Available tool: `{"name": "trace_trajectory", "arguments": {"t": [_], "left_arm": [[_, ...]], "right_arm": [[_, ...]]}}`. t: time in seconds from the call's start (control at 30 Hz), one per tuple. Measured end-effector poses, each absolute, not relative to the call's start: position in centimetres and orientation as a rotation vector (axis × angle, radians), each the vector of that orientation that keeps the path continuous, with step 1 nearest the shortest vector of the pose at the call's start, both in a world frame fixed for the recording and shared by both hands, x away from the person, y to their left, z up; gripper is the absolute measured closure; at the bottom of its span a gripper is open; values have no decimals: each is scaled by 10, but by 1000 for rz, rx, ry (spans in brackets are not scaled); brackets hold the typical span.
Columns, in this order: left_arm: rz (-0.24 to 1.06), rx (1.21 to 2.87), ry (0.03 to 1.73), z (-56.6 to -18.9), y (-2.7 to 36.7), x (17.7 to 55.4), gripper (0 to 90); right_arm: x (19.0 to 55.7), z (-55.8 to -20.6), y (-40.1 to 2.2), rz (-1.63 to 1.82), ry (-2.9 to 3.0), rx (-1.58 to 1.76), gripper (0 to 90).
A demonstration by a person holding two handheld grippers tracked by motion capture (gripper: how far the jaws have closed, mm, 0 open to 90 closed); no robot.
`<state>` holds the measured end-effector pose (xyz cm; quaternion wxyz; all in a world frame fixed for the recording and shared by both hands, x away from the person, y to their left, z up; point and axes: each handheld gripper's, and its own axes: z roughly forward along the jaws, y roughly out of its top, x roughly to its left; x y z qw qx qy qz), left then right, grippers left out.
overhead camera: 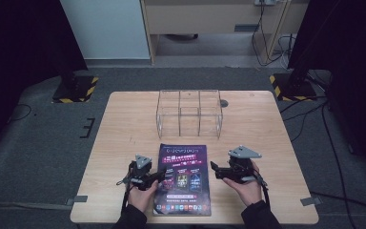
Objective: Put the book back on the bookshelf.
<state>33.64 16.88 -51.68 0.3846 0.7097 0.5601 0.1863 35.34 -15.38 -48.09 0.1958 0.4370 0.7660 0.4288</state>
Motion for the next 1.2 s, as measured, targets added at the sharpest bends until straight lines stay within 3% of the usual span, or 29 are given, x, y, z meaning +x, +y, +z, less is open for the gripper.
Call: {"name": "trace_trajectory", "arguments": {"t": [1.2], "left_arm": [[383, 1796, 1439, -531, 158, 344, 370]], "right_arm": [[346, -524, -108, 1145, 2306, 1236, 219]]}}
